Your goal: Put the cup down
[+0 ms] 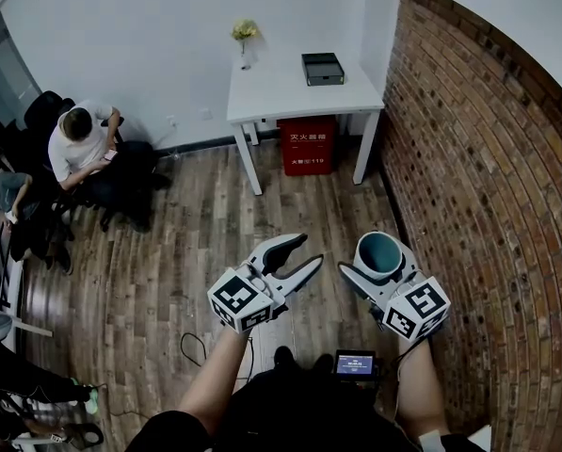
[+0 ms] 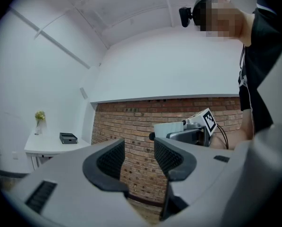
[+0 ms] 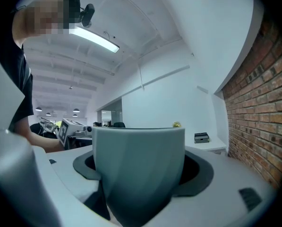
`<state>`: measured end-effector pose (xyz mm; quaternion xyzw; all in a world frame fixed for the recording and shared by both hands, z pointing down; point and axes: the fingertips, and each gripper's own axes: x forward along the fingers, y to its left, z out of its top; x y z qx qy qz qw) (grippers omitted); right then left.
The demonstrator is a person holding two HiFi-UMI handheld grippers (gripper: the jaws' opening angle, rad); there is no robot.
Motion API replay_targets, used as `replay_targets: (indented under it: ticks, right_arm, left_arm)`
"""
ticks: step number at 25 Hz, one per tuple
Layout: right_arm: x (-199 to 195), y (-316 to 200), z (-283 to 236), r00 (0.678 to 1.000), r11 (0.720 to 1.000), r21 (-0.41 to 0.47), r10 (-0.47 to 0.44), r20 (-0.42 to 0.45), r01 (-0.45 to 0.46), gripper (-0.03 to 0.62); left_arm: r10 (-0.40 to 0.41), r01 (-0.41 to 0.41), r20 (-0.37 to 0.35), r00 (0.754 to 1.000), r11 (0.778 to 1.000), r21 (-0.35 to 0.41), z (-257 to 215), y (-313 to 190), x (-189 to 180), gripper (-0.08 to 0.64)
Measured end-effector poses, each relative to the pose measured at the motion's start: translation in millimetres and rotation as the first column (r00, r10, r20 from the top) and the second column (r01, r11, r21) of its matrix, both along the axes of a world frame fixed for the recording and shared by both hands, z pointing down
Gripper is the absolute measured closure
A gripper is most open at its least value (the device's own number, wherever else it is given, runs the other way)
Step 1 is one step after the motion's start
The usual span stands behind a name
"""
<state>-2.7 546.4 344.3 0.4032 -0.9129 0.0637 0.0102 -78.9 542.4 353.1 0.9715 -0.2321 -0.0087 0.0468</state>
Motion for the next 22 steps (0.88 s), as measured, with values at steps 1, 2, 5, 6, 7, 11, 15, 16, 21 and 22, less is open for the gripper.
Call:
replay_targets:
  ticks: [1,2,5,6,7,11,15,16,21,22]
  right_arm:
    - [2,0,0,1.000,1.000,0.000,0.001,-0.001,-0.001,0.187]
    - [5,1,1,1.000,1.000,0.000,0.002,-0.002,-0.002,0.187]
    - [15,1,2,1.000,1.000,0.001,0.004,-0.001,-0.004,0.187]
    - [19,0,2,1.000,1.000,0.002,0.003,0.000,-0.003,0.187]
    - [22,0,3,1.000,1.000,0.004,0.001,0.001,-0.001,0.187]
    - [36,-1,4,1.000,1.000,0.007,-0.012,0.000,0.012,0.187]
    - [51,-6,8,1.000,1.000,0.004,-0.018,-0.001,0.018,0.187]
    - [55,-7,10,1.000,1.000,0.001,-0.020,-0.002,0.020,0.187]
    - [67,-15,16,1.000,1.000,-0.008,-0.029,-0.003,0.029,0.187]
    - [68,-18,16,1.000,0.999,-0.010,-0.031,-0.001,0.031,0.187]
  left_arm:
    - [-0.001,0.001,-0.001,1.000,1.000,0.001,-1,0,2,0.373]
    - [-0.001,0.001,-0.002,1.000,1.000,0.003,-1,0,5,0.373]
    - [-0.007,0.007,-0.001,1.000,1.000,0.007,-2,0,12,0.373]
    - [-0.011,0.011,-0.001,1.000,1.000,0.009,-2,0,15,0.373]
    - [-0.014,0.014,0.000,1.000,1.000,0.011,-2,0,19,0.373]
    - [-0.022,0.022,0.004,1.000,1.000,0.015,-1,-2,34,0.373]
    - [-0.033,0.033,0.003,0.999,0.999,0.018,1,-7,48,0.373]
    - [-0.037,0.037,0.003,0.999,0.999,0.016,3,-8,51,0.373]
    - [-0.052,0.052,0.003,0.999,0.999,0.009,8,-16,60,0.373]
    - [-0.055,0.055,0.001,0.998,0.998,0.009,9,-18,61,0.373]
